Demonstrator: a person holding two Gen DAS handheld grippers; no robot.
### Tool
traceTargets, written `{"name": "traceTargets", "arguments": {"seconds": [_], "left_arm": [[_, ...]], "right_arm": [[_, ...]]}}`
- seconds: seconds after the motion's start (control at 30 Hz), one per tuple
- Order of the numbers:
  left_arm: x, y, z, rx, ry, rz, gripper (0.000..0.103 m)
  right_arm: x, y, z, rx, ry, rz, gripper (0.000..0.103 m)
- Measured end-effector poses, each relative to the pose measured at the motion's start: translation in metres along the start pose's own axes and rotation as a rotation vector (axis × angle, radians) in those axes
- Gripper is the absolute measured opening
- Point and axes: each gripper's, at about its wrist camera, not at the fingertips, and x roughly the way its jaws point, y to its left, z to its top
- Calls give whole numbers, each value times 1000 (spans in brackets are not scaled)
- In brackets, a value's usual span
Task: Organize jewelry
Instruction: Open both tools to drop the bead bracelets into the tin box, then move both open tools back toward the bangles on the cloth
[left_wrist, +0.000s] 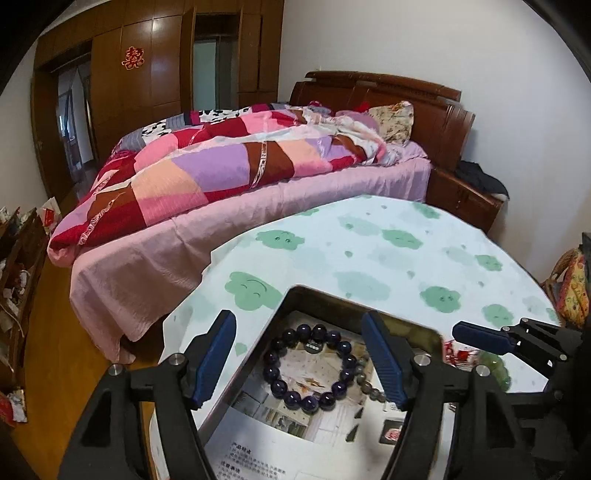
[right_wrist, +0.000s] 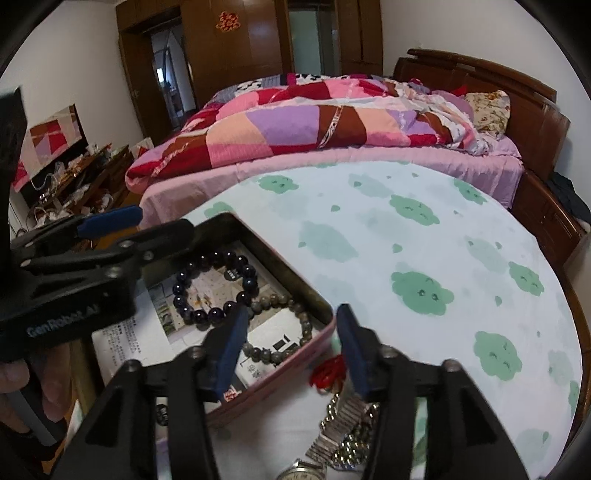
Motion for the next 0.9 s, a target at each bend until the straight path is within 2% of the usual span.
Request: {"name": "traceTargets", "arguments": {"seconds": [0.1,0.17,0.27,0.5,0.7,0.9], "left_arm": [[-12,3,-4,-21,-15,13,71],[-20,3,-10,-35,-22,19,71],[-28,-4,-23,-55,-26,-4,71],[-39,-38,-45,-5,-19,-18,71],[-51,-59,-60,6,-24,-30,71],[-52,-78,-68,41,-16,-49,71]], "right_arm": [[-14,-9,-8,20,1,10,53],[-25,-18,-16,42,-2,16,56],[-43,-36,-28,86,-5,-2,59],[-79,-77,-66,159,-19,-83,62],[-82,-95,-98,181,18,-128,62],[-76,-102,-114,198,34,-122,62]]}}
